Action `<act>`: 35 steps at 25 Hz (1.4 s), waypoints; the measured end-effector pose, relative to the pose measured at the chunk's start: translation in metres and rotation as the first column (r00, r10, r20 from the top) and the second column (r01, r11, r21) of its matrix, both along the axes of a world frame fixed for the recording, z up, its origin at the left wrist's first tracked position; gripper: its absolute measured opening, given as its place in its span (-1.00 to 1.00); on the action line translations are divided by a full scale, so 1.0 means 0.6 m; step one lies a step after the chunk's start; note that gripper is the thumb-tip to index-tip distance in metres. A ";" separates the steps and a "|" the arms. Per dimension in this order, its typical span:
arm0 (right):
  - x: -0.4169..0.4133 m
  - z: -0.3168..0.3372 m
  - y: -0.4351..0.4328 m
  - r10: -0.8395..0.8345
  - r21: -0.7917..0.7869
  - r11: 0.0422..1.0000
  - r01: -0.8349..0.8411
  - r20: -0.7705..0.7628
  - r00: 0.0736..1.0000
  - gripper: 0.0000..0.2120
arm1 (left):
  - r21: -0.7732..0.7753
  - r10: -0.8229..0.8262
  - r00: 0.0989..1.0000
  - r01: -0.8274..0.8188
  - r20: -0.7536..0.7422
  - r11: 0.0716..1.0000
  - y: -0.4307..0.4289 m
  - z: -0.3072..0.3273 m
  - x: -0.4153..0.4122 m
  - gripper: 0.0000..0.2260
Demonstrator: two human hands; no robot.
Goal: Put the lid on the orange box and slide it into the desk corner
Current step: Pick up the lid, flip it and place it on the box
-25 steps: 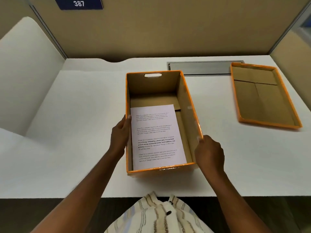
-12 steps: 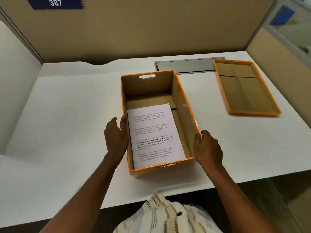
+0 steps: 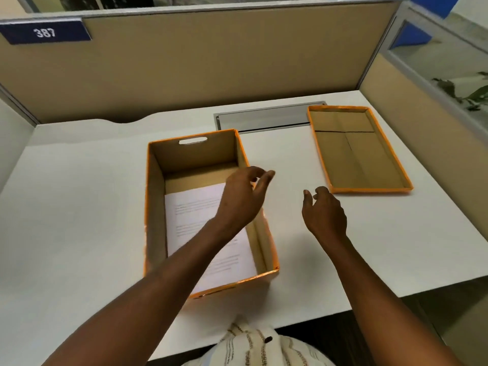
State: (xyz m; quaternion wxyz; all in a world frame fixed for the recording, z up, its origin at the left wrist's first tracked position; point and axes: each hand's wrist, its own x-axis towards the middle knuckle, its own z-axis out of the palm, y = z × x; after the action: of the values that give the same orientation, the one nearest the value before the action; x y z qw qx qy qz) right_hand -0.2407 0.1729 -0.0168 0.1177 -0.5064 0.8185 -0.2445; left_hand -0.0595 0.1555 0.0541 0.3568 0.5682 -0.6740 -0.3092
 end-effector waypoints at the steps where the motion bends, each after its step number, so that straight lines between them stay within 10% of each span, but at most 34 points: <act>1: -0.029 -0.004 -0.016 0.008 0.008 1.000 -0.008 -0.013 1.000 -0.62 | 0.069 -0.035 0.999 0.034 0.007 0.997 -0.019 0.002 -0.043 -0.69; 8: -0.240 -0.029 -0.131 0.009 0.072 0.997 -0.006 -0.050 0.999 -0.59 | 0.414 0.123 0.983 -0.056 -0.137 0.908 -0.153 -0.056 -0.267 -0.40; 17: -0.453 -0.087 -0.253 -0.168 0.141 0.974 0.176 -0.070 0.983 -0.52 | 0.624 0.197 0.976 -0.101 -0.088 0.775 -0.256 -0.150 -0.388 -0.61; 35: -0.524 -0.080 -0.240 -0.377 0.345 0.890 0.297 0.193 0.906 -0.69 | 0.713 0.181 0.983 -0.099 -0.039 0.694 -0.253 -0.188 -0.383 -0.80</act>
State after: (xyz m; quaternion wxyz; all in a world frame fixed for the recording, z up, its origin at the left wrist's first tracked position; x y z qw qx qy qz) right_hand -0.5553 0.0291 -0.0651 0.2545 -0.2950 0.9003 -0.1939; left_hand -0.2895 0.0036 -0.0589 0.1691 0.6939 -0.4384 -0.5456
